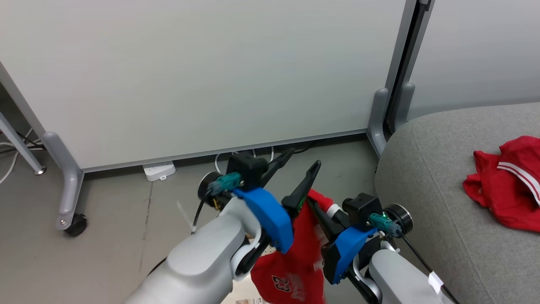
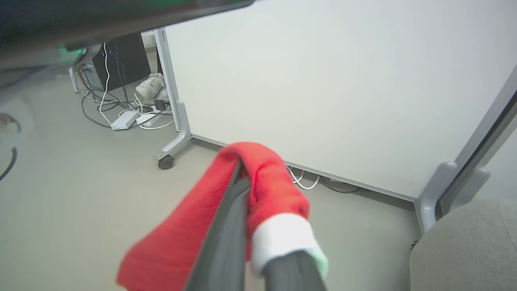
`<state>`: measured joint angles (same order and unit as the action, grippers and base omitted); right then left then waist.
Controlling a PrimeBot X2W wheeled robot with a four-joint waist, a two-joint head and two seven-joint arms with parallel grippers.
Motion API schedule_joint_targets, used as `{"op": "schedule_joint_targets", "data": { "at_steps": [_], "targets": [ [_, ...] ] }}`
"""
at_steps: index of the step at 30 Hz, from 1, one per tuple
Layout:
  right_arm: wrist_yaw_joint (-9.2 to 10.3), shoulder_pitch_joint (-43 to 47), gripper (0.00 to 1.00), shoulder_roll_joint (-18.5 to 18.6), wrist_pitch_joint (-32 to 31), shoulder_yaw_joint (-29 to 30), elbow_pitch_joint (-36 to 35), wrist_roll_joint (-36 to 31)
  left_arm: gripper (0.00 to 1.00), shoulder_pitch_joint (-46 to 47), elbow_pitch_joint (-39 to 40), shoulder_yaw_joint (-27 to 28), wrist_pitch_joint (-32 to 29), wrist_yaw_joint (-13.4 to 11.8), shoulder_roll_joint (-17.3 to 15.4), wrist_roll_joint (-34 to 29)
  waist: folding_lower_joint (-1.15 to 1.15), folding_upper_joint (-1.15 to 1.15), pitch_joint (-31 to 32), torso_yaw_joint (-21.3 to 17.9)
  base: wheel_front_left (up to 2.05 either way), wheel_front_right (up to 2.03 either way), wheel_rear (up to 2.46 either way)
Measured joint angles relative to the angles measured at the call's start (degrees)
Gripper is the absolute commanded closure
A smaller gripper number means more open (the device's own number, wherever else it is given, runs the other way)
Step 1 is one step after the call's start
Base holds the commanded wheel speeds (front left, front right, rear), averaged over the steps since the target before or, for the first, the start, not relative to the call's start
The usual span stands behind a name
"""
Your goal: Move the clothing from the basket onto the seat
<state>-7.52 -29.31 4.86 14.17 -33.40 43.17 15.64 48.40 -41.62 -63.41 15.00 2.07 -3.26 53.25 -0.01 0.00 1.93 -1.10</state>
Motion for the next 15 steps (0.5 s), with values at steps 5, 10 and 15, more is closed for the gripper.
{"op": "schedule_joint_targets", "data": {
  "at_steps": [5,10,15],
  "targets": [
    [0.0,0.02,1.0,0.79,0.02,0.4,-0.52,-0.02,0.0,-8.13,6.04,6.43,0.04,-0.13,-3.44,-6.25,0.0,0.0,-0.21,-0.18,0.0,0.0,0.0],
    [0.0,0.28,1.0,1.56,-0.01,2.42,-1.27,-0.04,0.0,-16.31,12.09,12.54,0.05,0.15,-7.4,-12.9,0.0,0.0,-0.63,0.09,0.0,0.0,0.0],
    [0.0,1.09,1.0,1.99,-0.11,4.05,-2.3,-0.52,0.0,-23.9,17.0,19.39,0.05,0.09,-9.43,-18.39,0.0,0.0,-1.09,0.63,0.0,0.0,0.0]
  ]
}}
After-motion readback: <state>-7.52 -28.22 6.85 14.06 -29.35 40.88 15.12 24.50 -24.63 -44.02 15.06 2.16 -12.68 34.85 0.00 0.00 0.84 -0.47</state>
